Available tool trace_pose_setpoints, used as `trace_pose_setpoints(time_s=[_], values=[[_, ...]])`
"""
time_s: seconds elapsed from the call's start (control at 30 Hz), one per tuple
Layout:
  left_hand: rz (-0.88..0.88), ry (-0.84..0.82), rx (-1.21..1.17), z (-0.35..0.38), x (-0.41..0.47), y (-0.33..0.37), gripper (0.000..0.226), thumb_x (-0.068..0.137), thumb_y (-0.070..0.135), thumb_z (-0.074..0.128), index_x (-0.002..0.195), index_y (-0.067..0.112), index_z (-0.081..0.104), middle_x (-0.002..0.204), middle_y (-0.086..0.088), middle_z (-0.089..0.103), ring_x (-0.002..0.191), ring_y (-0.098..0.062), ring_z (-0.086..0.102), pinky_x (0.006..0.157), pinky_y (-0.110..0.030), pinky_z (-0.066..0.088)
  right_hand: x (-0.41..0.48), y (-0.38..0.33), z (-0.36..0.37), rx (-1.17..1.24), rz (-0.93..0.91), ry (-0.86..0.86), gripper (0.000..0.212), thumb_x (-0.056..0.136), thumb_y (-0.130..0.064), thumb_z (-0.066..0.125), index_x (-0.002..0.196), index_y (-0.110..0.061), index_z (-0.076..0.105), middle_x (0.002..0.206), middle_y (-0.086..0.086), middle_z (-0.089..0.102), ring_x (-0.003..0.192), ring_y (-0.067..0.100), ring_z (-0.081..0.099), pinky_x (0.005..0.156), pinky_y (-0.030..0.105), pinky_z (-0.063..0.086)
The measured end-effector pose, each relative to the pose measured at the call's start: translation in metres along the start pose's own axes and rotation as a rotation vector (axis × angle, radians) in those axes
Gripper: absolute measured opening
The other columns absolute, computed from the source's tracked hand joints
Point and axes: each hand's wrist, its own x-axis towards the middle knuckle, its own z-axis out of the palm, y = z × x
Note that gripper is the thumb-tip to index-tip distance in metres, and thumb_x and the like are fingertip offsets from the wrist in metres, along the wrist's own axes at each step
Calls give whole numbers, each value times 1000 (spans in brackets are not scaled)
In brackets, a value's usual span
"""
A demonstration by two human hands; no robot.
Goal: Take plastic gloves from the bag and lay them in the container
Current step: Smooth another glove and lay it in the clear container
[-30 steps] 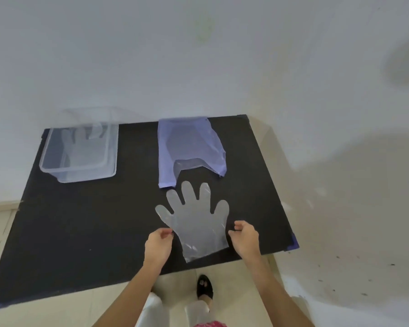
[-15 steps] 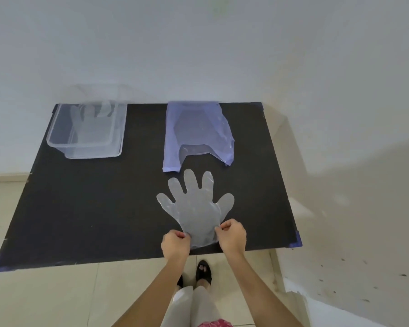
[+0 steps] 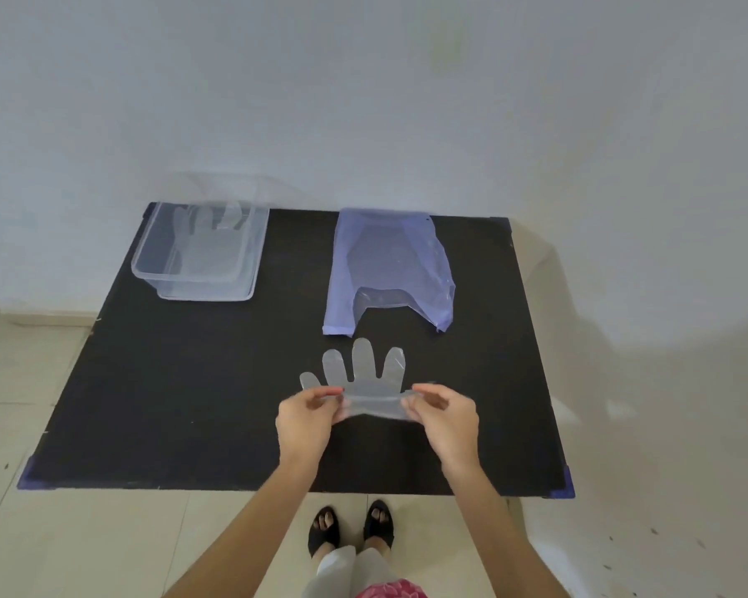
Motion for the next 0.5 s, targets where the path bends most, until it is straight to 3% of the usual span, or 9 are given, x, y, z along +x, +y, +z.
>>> trace_pose_setpoints(time_s=[0.17, 0.3, 0.5], values=[[18, 23, -31, -21, 14, 45, 13, 83, 9, 69, 89, 17, 78, 85, 3, 72, 82, -11, 67, 84, -32, 57, 9, -54, 3, -54, -87, -38, 20, 81, -13, 74, 101, -15, 77, 90, -2, 73, 84, 13, 70, 86, 31, 59], [-9, 12, -99, -42, 26, 73, 19, 85, 6, 66, 100, 14, 75, 90, 4, 67, 79, -10, 61, 65, -21, 53, 19, -91, 14, -44, -125, -88, 19, 83, -17, 74, 101, -16, 75, 97, 1, 72, 84, 15, 72, 82, 27, 59], [-51, -81, -209, -81, 52, 97, 31, 85, -5, 61, 109, 11, 71, 116, -7, 65, 102, -24, 65, 91, -35, 55, 29, -139, 46, -80, -189, -143, 27, 78, -20, 78, 105, -17, 74, 105, 5, 70, 91, 22, 70, 86, 40, 60]])
